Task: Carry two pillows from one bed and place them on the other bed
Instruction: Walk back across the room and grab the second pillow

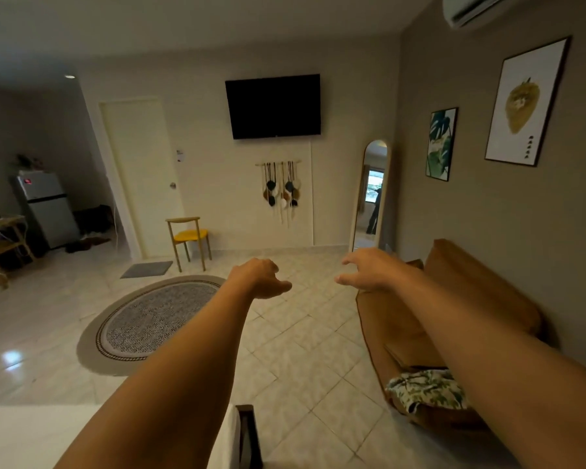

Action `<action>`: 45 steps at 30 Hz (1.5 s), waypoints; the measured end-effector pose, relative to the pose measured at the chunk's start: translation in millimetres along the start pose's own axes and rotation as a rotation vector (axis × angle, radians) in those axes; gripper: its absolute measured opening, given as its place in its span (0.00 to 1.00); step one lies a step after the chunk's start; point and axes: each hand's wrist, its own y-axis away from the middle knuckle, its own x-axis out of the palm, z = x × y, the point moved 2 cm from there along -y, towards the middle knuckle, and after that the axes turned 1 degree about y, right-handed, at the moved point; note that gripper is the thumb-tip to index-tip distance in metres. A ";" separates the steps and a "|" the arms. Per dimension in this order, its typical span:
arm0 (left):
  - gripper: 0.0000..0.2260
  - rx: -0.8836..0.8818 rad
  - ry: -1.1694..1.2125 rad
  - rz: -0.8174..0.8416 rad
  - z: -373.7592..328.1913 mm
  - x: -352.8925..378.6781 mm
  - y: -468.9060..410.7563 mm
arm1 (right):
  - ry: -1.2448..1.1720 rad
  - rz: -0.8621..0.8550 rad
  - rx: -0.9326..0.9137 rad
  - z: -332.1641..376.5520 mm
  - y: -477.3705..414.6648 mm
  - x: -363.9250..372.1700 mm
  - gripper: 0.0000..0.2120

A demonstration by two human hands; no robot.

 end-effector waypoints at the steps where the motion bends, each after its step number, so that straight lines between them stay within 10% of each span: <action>1: 0.30 -0.007 0.003 0.003 -0.1 0.4 -15.9 | -0.005 -0.002 0.009 -6.0 -15.1 0.7 0.32; 25: 0.30 0.022 0.044 0.017 51.6 -6.6 -447.1 | 0.039 -0.042 0.057 -78.3 -417.3 -3.5 0.32; 45: 0.31 -0.313 -0.052 -0.013 176.0 -17.8 -738.7 | 0.007 0.066 -0.301 -66.8 -831.3 28.0 0.33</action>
